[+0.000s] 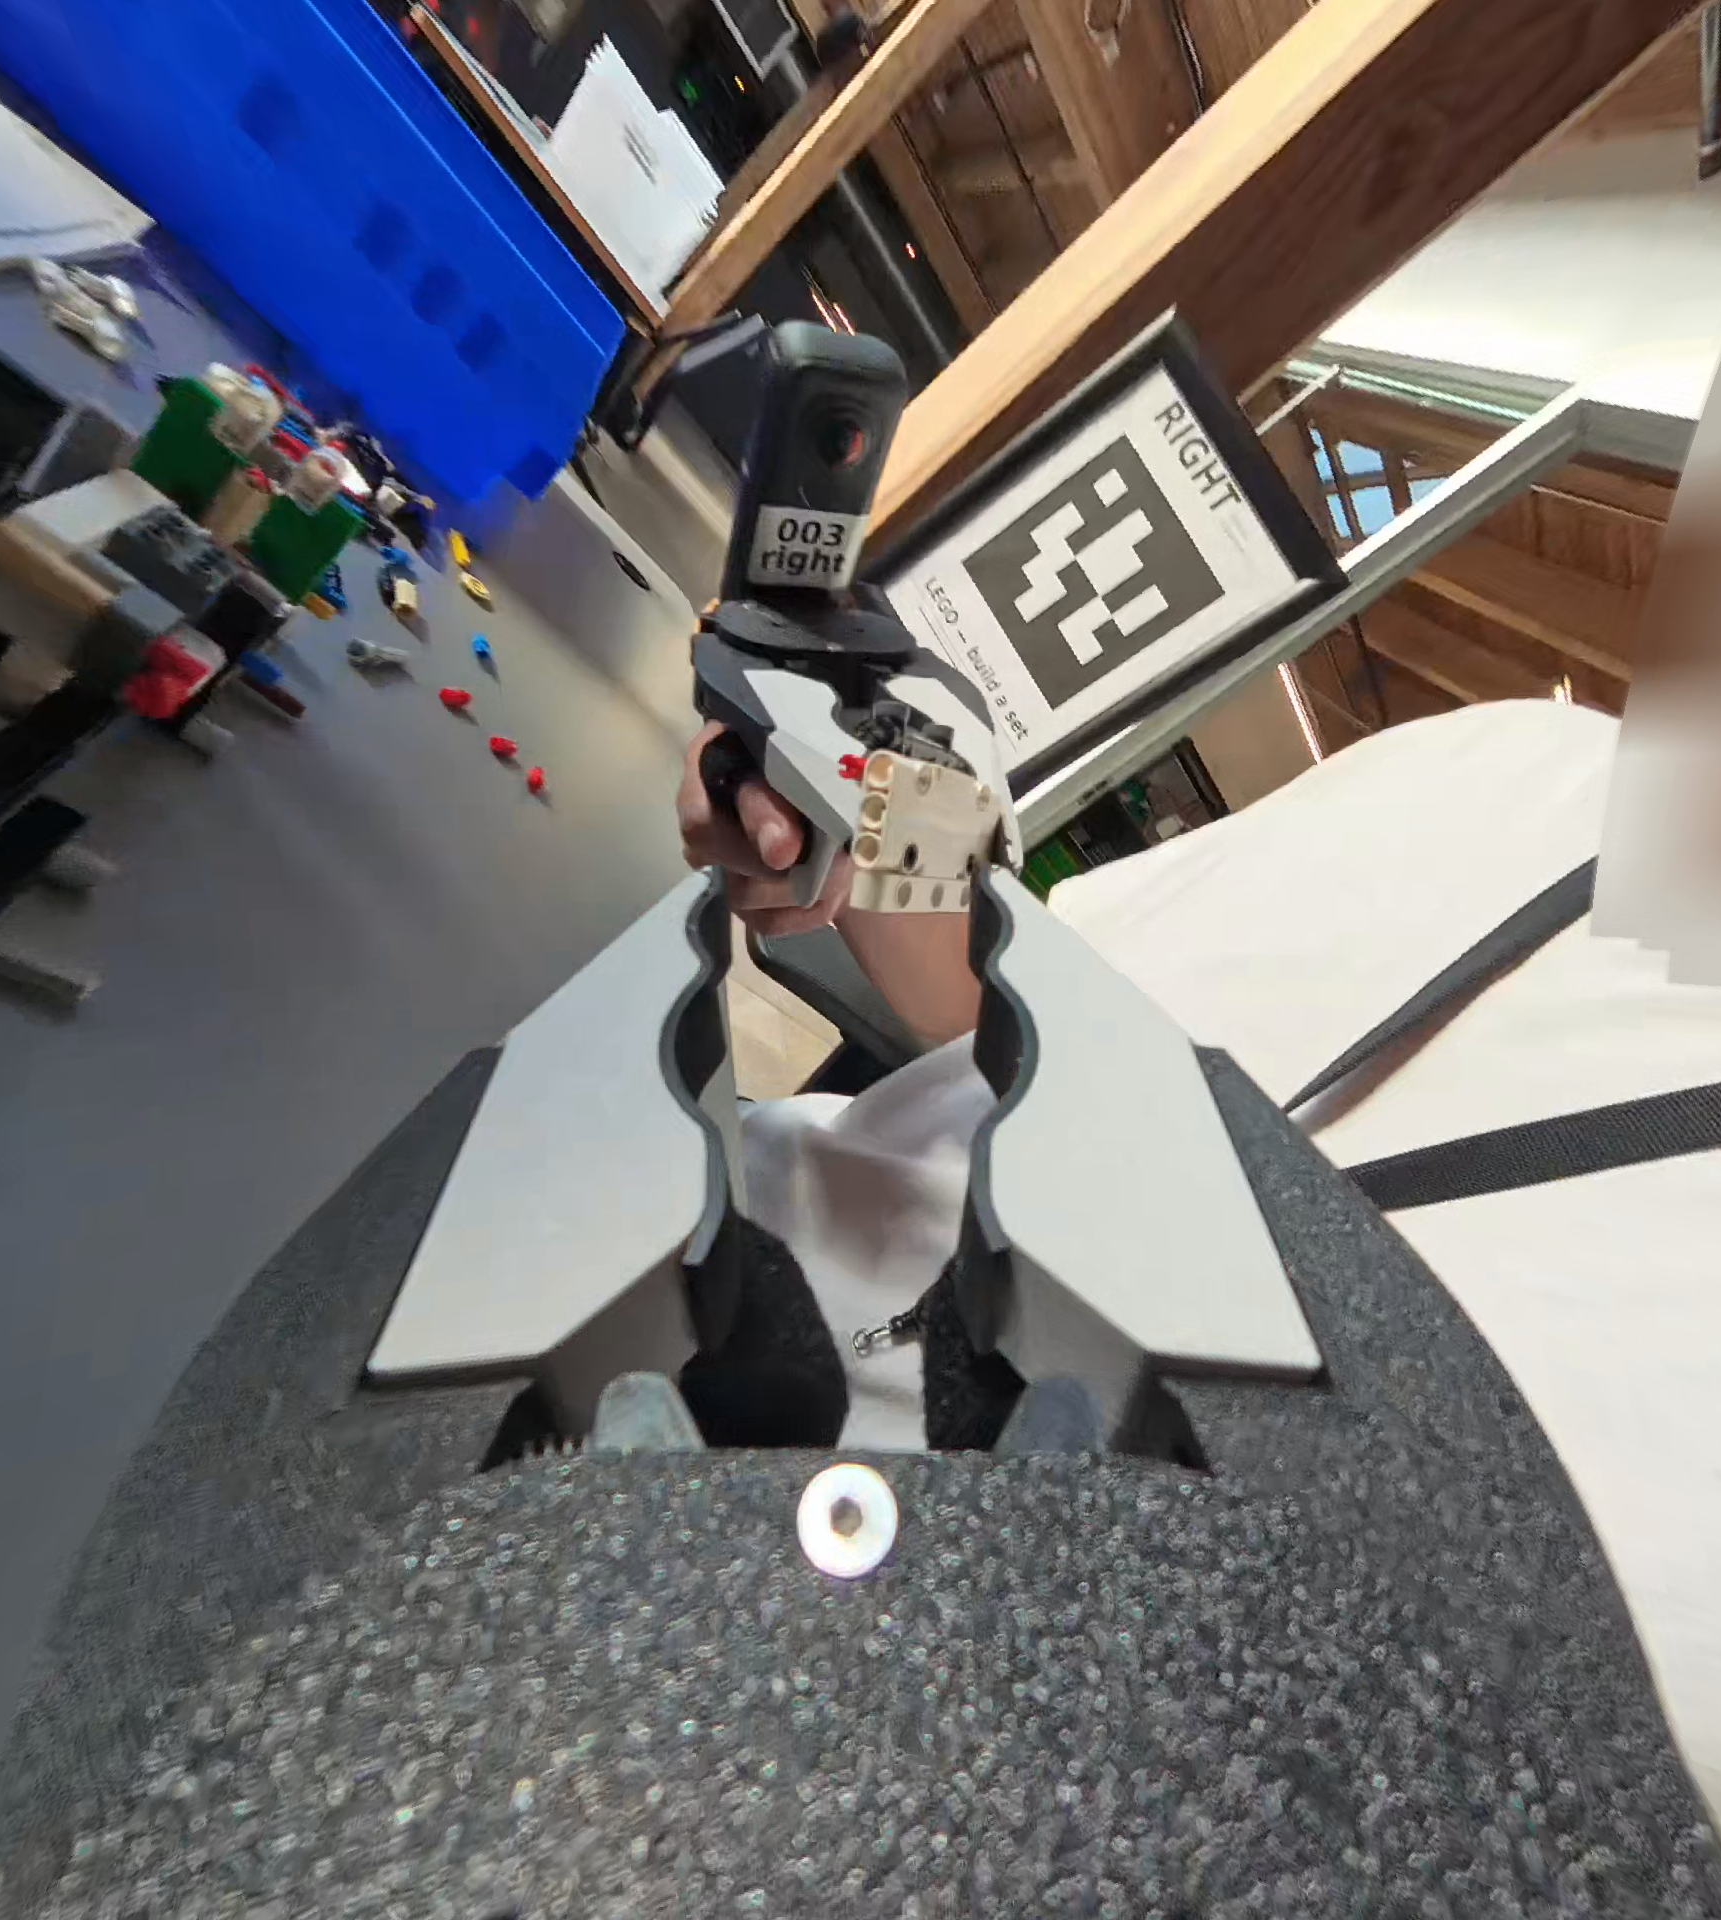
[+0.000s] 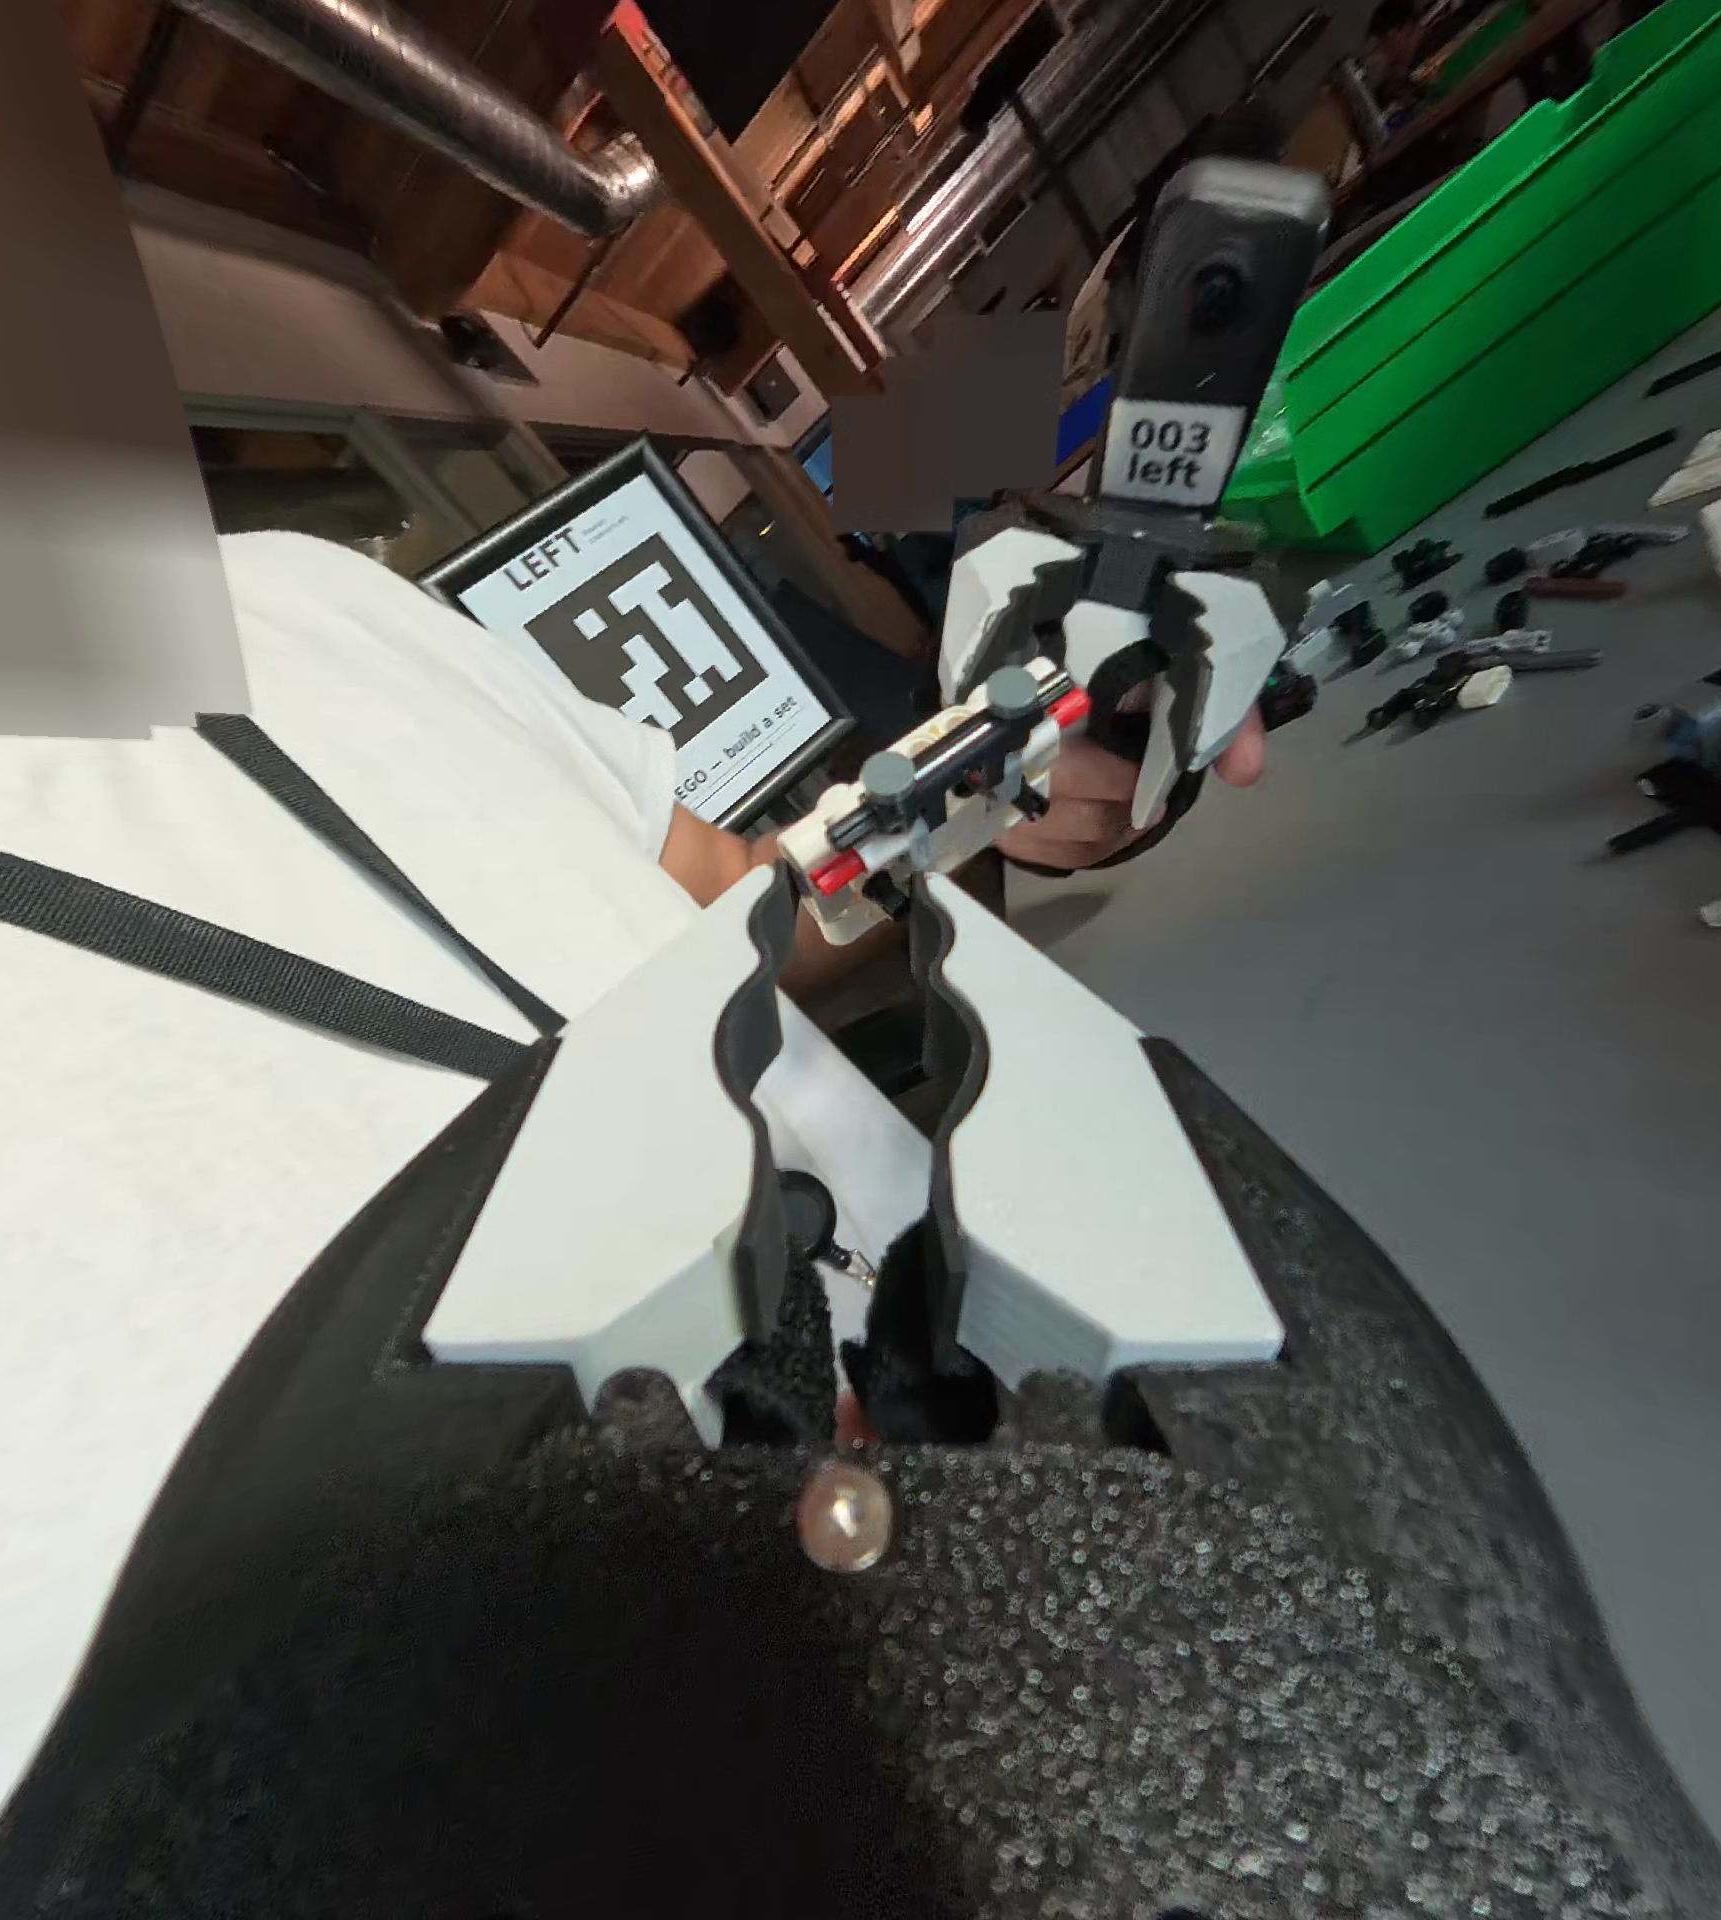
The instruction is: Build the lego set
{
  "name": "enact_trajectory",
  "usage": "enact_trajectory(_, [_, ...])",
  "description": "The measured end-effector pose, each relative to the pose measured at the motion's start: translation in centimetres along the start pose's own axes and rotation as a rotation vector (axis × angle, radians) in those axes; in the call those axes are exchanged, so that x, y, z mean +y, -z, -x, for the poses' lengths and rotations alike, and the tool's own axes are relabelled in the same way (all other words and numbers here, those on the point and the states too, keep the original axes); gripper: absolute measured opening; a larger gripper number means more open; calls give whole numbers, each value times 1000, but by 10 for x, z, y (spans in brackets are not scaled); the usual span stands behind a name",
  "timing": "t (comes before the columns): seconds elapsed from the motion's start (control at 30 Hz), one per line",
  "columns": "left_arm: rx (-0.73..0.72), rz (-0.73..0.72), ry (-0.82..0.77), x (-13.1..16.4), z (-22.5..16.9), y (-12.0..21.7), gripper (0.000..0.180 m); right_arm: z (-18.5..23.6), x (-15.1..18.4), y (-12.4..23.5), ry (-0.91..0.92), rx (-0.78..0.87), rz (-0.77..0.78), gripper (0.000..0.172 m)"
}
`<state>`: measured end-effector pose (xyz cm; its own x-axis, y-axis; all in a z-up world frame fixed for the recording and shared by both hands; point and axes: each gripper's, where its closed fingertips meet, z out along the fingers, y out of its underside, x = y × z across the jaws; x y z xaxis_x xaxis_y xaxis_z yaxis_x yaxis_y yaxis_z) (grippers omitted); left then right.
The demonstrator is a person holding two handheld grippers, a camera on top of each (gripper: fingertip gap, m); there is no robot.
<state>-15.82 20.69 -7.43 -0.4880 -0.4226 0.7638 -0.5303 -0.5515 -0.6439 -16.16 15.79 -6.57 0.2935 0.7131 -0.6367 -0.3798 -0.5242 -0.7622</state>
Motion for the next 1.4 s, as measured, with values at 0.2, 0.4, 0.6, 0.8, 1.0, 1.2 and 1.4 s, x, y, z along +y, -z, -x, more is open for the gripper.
enact_trajectory(0.2, [225, 274, 61, 17, -29, -21, 44, 9, 6, -8, -71, -172, 83, 20])
enact_trajectory(0.4, [228, 343, 87, 25, -18, -32, 20, -1, 14, -12, -81, -171, 131, 20])
enact_trajectory(0.6, [9, 201, 61, 10, 18, -26, 14, -43, -7, 14, -92, 72, -40, 29])
enact_trajectory(0.8, [-132, -77, 176, -15, 37, -17, 14, -73, -12, 24, 78, 467, -36, 32])
enact_trajectory(1.0, [19, -132, 200, -8, 12, -30, 14, -52, -25, 9, -86, 247, -197, 15])
enact_trajectory(1.2, [-101, -227, -152, -15, -10, -27, 27, -34, -47, 11, -289, 25, -430, 14])
enact_trajectory(1.4, [-234, -358, -171, -29, -10, -17, 16, -39, -51, 5, -277, 13, -498, 14])
